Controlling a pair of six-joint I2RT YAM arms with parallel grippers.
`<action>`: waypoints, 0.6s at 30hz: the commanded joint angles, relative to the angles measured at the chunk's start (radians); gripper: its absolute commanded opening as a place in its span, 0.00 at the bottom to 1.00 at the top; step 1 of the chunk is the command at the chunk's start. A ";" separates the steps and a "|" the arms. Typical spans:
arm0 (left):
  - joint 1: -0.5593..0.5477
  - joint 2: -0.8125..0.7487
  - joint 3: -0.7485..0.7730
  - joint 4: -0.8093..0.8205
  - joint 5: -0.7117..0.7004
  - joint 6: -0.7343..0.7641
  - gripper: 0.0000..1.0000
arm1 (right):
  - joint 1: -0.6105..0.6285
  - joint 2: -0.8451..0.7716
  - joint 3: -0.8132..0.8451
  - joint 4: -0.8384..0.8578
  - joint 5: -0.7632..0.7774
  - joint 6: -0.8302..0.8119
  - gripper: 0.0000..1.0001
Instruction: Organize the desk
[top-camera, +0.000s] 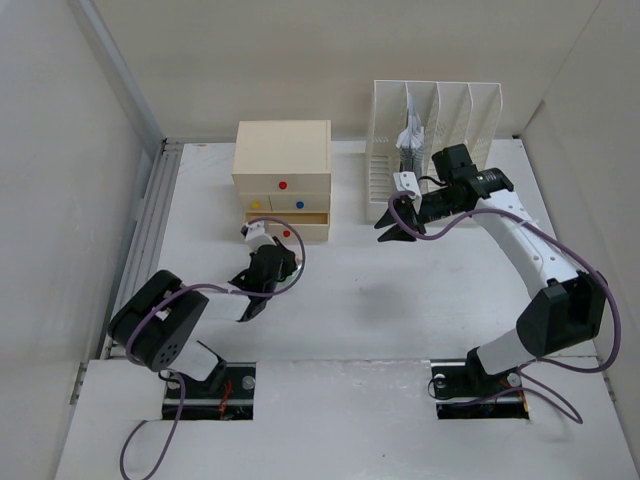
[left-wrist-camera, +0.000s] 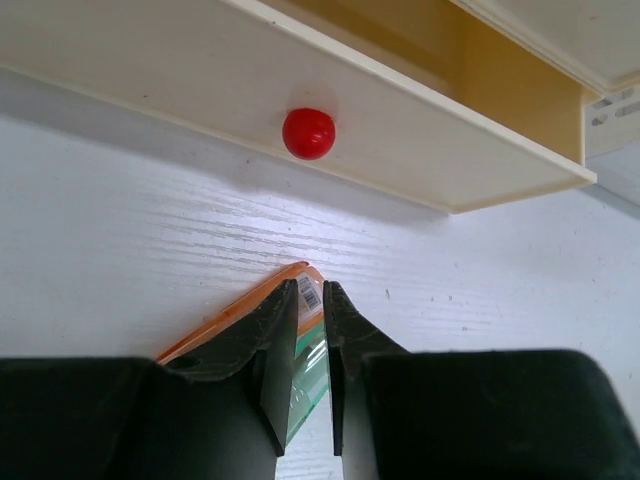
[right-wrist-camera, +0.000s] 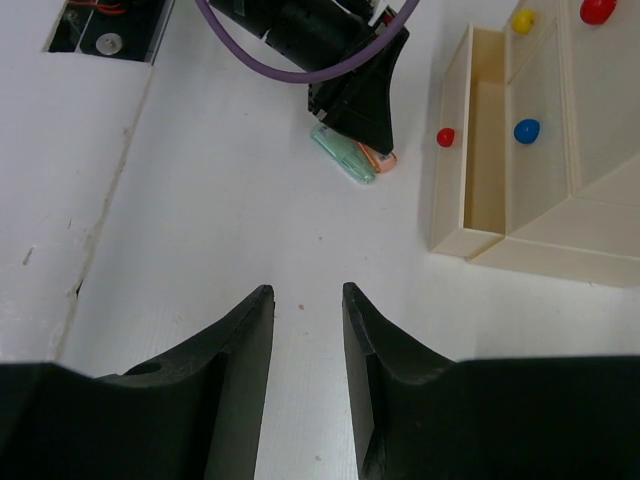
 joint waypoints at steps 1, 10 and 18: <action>-0.017 -0.041 -0.007 -0.003 -0.049 -0.014 0.15 | -0.007 0.004 0.003 -0.011 -0.057 -0.015 0.39; -0.017 -0.156 0.039 -0.100 -0.111 0.032 0.45 | -0.007 0.004 0.003 -0.011 -0.057 -0.024 0.39; -0.008 -0.239 0.122 -0.164 -0.120 0.113 0.42 | -0.007 0.004 0.003 -0.011 -0.057 -0.024 0.39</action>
